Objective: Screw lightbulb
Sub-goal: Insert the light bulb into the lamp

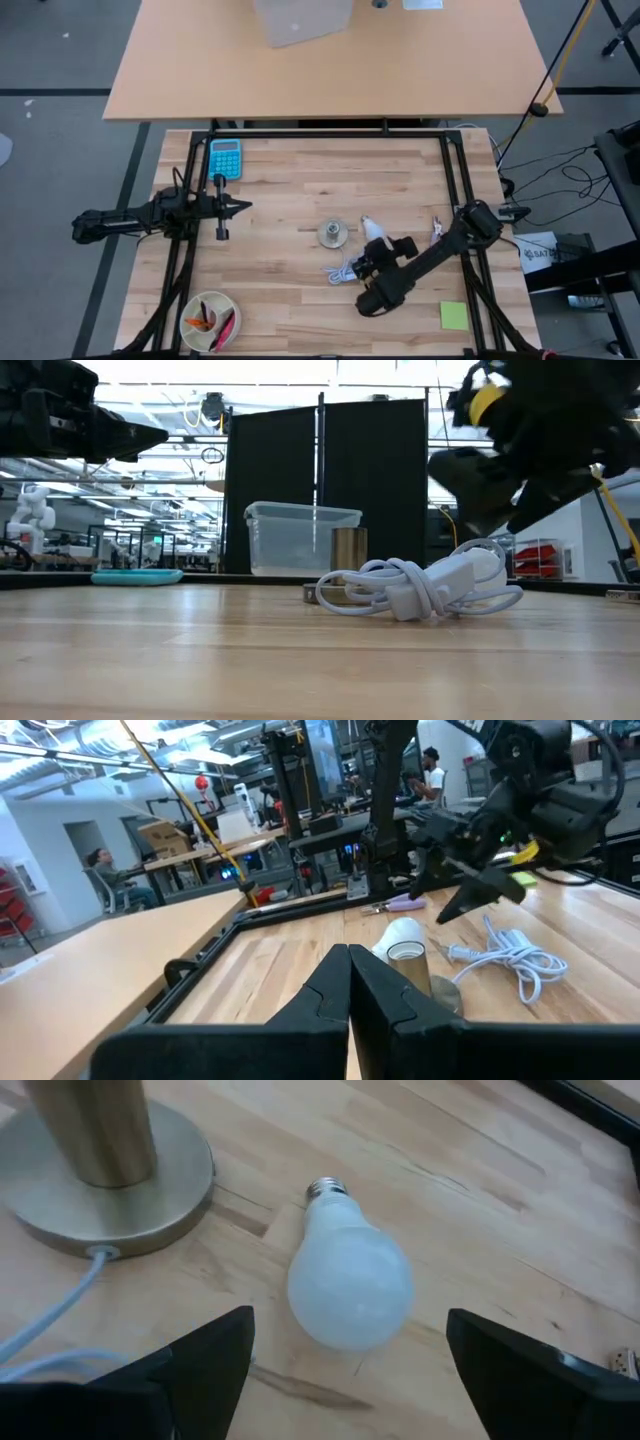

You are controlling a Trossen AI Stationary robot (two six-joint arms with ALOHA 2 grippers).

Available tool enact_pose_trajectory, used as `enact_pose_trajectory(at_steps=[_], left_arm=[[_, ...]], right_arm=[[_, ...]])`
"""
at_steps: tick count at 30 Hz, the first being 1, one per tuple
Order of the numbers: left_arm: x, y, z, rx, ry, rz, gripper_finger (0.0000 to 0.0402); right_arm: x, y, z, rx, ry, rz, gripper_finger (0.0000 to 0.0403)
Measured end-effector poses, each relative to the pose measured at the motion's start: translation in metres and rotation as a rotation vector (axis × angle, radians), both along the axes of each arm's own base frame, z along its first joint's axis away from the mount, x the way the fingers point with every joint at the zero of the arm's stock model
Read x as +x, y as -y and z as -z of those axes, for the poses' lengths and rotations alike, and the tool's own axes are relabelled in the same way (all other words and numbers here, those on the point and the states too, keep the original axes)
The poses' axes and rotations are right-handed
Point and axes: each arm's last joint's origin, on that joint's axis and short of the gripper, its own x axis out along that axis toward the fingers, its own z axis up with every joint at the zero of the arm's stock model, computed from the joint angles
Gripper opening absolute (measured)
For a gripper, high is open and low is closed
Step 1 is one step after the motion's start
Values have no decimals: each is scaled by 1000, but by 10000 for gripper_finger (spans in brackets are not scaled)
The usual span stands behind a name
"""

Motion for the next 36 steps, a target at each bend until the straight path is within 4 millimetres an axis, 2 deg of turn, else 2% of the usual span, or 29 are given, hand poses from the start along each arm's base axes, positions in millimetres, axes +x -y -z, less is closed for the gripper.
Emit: enact_pose_trajectory(at_steps=[8,18,26,32,36], left_arm=[[0,1,2,2,-26,31,0],[0,1,2,2,-26,33,0],[0,1,2,2,-26,33,0],[0,1,2,2,-26,33,0],[0,1,2,2,-26,33,0]], right_arm=[[19,16,5,85,-61,-43,325],[27,43,6,137,-175,-8,325],[40,67,8,165,-240,-65,325],[56,78,11,223,-217,-162,316],[58,85,11,228,-223,-158,315]])
